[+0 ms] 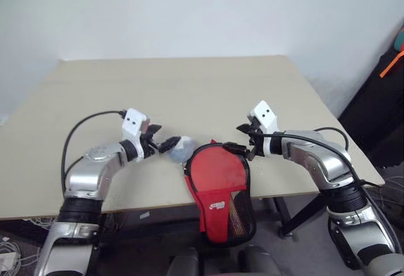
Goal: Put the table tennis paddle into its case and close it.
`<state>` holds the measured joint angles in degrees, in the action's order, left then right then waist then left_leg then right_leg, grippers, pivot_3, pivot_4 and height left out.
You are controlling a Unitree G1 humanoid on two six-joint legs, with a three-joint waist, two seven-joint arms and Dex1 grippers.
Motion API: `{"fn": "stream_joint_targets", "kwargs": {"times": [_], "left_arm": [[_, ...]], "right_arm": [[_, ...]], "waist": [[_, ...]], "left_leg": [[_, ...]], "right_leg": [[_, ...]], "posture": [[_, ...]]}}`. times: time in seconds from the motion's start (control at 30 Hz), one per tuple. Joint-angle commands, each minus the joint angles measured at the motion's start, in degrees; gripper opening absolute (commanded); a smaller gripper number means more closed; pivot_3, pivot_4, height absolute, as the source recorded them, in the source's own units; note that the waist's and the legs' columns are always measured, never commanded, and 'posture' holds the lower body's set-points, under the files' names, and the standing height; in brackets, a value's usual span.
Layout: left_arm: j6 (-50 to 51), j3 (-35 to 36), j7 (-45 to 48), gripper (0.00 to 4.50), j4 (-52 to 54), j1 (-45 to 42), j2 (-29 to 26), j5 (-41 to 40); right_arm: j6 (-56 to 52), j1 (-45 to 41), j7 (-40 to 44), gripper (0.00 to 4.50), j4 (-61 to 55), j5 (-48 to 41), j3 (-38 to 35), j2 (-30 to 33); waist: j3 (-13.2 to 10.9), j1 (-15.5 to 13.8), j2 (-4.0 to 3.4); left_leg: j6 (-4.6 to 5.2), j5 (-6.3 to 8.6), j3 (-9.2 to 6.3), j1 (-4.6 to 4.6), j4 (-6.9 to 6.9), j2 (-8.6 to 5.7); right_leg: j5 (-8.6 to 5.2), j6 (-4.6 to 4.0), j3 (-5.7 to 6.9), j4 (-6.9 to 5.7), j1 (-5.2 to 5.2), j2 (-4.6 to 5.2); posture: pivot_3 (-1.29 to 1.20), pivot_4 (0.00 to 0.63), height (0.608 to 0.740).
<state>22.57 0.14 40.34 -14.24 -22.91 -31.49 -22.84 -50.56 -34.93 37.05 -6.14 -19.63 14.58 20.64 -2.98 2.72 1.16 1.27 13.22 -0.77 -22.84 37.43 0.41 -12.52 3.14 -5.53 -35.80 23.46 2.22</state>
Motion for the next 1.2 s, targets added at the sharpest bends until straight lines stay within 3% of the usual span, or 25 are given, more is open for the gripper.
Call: {"fn": "stream_joint_targets", "kwargs": {"times": [0.03, 0.57, 0.67, 1.03, 1.2], "left_arm": [[-2.4, -0.22, -0.07, 4.48, -1.0, -1.08, 1.94, 2.06], [0.41, -0.43, 2.97, 4.48, 2.68, 2.5, 4.35, 2.81], [1.68, -0.36, 4.24, 4.5, 3.63, 3.57, 4.04, 2.31], [1.43, 0.08, 5.12, 4.5, 1.89, 5.92, 3.77, 3.24], [1.38, 0.32, 5.5, 4.5, 1.06, 6.58, 3.77, 3.07]], "right_arm": [[1.47, -1.67, -0.77, 4.5, 0.6, 0.57, -0.12, -1.93], [4.86, 4.06, 0.96, 4.5, 4.64, 4.56, 7.2, -4.48], [5.76, 4.4, 0.83, 3.95, 6.49, 4.94, 6.91, -5.43], [7.24, 4.92, 0.86, 0.04, 10.03, 6.61, 7.05, -7.59], [8.02, 4.68, 0.96, 0.04, 11.85, 8.02, 7.8, -8.1]], "waist": [[0.01, 0.01, 0.0], [0.03, 0.18, -0.01], [0.03, 0.22, -0.01], [0.05, 0.25, -0.03], [0.14, 0.27, -0.07]], "left_leg": [[0.0, 0.0, 0.0, 0.02, 0.04, 0.01], [0.0, 0.0, -0.01, 0.07, 0.07, 0.07], [0.0, 0.0, -0.01, 0.08, 0.07, 0.07], [-0.01, 0.01, -0.01, 0.14, 0.06, 0.14], [-0.01, 0.01, -0.02, 0.19, 0.05, 0.15]], "right_leg": [[0.01, -0.01, 0.0, -0.02, -0.03, 0.0], [0.04, 0.01, 0.0, -0.07, -0.07, -0.08], [0.04, 0.01, 0.0, -0.08, -0.07, -0.09], [0.05, 0.0, 0.0, -0.1, -0.1, -0.16], [0.05, 0.0, 0.0, -0.11, -0.14, -0.17]], "posture": [[0.0, 0.0, 0.739], [0.0, 0.0, 0.739], [0.0, 0.0, 0.739], [0.0, 0.0, 0.739], [0.0, 0.0, 0.739]]}}
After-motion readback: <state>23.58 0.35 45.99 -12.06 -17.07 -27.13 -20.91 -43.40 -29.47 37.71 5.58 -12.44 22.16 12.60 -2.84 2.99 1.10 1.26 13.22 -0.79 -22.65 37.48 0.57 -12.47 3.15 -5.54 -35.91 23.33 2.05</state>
